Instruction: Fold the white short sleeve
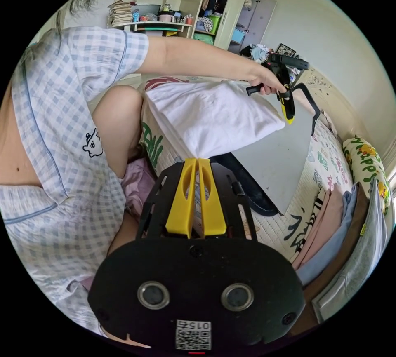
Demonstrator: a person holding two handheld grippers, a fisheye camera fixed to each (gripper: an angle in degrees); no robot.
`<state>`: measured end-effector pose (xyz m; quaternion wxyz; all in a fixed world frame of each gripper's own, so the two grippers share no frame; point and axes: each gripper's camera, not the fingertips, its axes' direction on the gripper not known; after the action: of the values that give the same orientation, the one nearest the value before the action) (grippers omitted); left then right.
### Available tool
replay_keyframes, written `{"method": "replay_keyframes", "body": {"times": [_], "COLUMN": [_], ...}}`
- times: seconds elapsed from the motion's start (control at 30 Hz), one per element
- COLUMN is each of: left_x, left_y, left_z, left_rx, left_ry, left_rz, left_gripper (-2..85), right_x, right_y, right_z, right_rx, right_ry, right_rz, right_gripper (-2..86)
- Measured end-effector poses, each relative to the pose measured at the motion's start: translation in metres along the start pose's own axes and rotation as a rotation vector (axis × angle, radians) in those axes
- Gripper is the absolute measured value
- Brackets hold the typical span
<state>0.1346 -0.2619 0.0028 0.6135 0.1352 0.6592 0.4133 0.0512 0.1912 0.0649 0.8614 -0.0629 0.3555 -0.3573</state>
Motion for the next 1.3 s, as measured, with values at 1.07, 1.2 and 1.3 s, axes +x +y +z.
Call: {"method": "replay_keyframes", "body": {"times": [1.07,1.2,1.3], "left_x": [-0.063,-0.103,-0.142], "left_y": [0.123,0.210,0.275], "left_z": [-0.040,-0.085,-0.105], "left_rx": [0.227,0.388,0.468], "left_ry": [0.115,0.066,0.079], "left_rz": [-0.083,-0.225,-0.378], "left_gripper": [5.7,5.6,6.2], "right_x": [0.014,0.012,-0.008], "right_y": [0.057,0.061,0.036], "right_z": [0.008,-0.010,-0.004], "right_rx": [0.042,0.206,0.235], "right_ry": [-0.178,-0.120,-0.071], "right_rz": [0.024,0.062,0.029], "right_gripper": [0.7,0.2,0.1]}}
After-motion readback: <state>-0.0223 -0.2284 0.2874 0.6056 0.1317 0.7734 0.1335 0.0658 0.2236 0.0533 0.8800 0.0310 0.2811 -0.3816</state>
